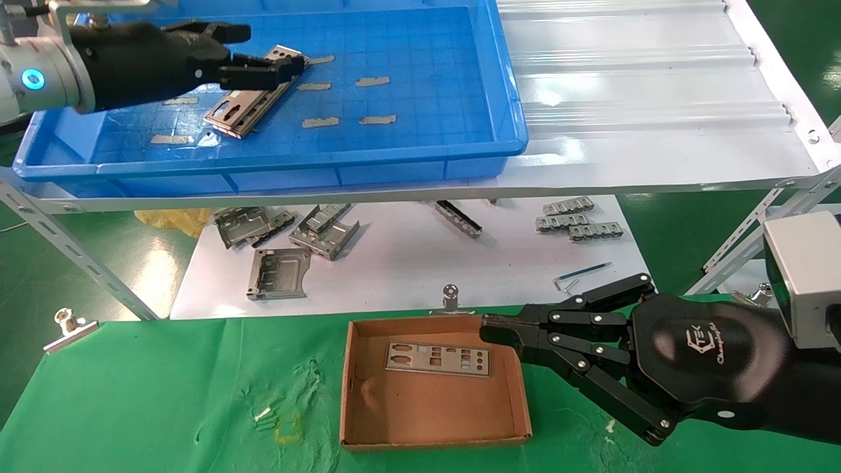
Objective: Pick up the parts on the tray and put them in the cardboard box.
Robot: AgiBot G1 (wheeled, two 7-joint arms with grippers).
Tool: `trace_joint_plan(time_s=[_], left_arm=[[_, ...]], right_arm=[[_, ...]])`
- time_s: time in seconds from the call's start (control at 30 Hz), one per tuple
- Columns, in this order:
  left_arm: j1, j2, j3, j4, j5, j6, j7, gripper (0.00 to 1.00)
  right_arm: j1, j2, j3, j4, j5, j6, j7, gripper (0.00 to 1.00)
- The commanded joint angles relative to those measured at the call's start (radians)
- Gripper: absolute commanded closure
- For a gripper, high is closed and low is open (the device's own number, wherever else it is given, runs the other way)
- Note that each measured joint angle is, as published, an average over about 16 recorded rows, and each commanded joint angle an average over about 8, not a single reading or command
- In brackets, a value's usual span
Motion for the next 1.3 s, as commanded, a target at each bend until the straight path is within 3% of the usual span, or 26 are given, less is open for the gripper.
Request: trace_joint_plan(time_s=[0.03,0.1,0.17,0.43,0.5,0.7,0.77,1.3], left_arm=[[0.001,0.0,-0.002,0.013,-0.003,-0.011,0.008,0.0],[0.0,0.002,-0.001,0.023,-0.001,-0.021,0.007,0.0],[0.0,0.004,0.001,0.031,0.002,-0.031,0.005,0.0],[-0.005,0.016,0.01,0.054,0.016,-0.079,-0.014,0.02],[-0.005,0.019,0.011,0.056,0.016,-0.093,-0.018,0.16],[-0.002,0.03,0.008,0.061,0.012,-0.147,-0.028,0.89],[-0.001,0.034,0.006,0.064,0.009,-0.164,-0.035,0.99],[0.009,0.046,0.004,0.059,0.006,-0.18,-0.062,1.0]], right_arm=[[0.0,0.0,0.0,0.0,0.0,0.0,0.0,0.39],[0.0,0.0,0.0,0.0,0.0,0.0,0.0,0.15],[0.0,0.0,0.0,0.0,0.0,0.0,0.0,0.0],[0.0,0.0,0.0,0.0,0.0,0.0,0.0,0.0],[0.0,0.0,0.0,0.0,0.0,0.0,0.0,0.0],[0.0,0.0,0.0,0.0,0.0,0.0,0.0,0.0],[0.0,0.0,0.0,0.0,0.0,0.0,0.0,0.0],[0.0,0.0,0.0,0.0,0.0,0.0,0.0,0.0]])
